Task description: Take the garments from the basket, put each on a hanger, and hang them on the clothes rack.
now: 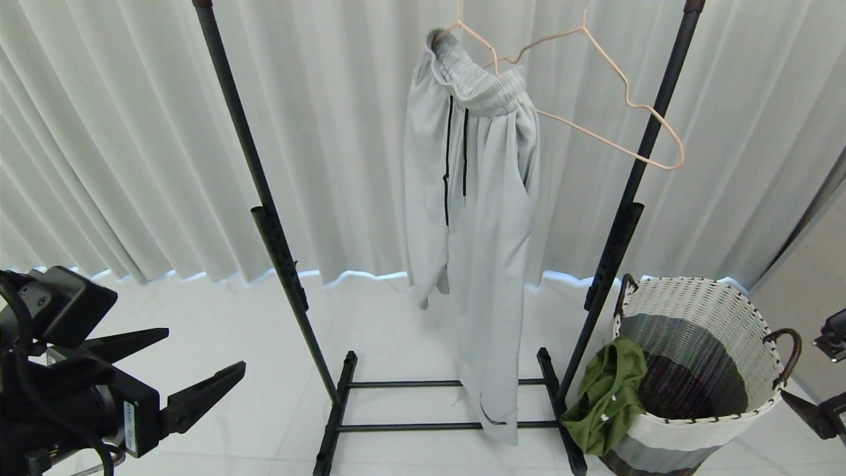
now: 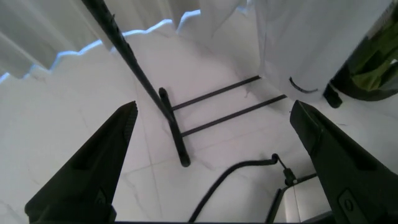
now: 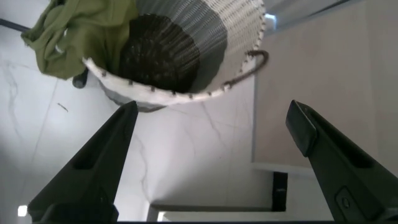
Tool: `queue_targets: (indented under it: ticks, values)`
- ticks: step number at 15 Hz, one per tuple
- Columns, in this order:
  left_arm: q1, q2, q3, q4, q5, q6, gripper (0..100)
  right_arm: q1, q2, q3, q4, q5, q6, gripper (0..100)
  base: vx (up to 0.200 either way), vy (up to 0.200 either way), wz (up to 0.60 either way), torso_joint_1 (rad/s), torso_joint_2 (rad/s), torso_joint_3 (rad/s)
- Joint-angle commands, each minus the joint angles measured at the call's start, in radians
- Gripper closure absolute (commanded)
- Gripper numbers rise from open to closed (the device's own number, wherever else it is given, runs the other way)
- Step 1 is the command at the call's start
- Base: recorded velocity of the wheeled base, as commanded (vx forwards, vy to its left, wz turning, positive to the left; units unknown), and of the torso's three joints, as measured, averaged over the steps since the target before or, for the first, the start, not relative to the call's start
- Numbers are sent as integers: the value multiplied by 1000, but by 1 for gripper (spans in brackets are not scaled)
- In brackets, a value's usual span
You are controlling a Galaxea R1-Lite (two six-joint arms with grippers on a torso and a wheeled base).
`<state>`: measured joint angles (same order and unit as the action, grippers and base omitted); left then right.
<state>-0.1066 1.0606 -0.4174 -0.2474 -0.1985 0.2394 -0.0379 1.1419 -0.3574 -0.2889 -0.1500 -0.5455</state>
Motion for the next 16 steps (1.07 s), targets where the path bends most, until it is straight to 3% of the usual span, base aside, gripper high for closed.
queue_targets:
  ticks: [1, 3, 5, 7, 13, 14, 16]
  values:
    - [-4, 12, -1, 0, -1, 0, 0, 1, 58, 0, -1, 0, 1, 0, 200, 0, 0, 7, -7, 2]
    - [-4, 36, -15, 0, 1, -3, 0, 9, 137, 5, -6, 1, 7, 0, 200, 0, 0, 7, 10, 2]
    - [-4, 62, -30, 0, 1, -3, 0, 27, 225, 35, -88, 12, 21, 0, 200, 0, 0, -2, 7, 2]
    - [-4, 81, -34, 0, 1, -3, 0, 33, 335, 80, -196, 119, 33, 0, 200, 0, 0, 0, -2, 5]
    - [-4, 78, -26, 0, 2, 9, 0, 107, 657, 137, -449, 199, 75, 0, 0, 0, 0, 0, 0, 0]
    - [-5, 78, -21, 0, 2, 9, 0, 150, 748, 123, -518, 198, 116, 0, 0, 0, 0, 0, 0, 0]
    - [-21, 76, -17, 0, 4, 9, 0, 187, 835, 43, -527, 191, 161, 0, 0, 0, 0, 0, 0, 0]
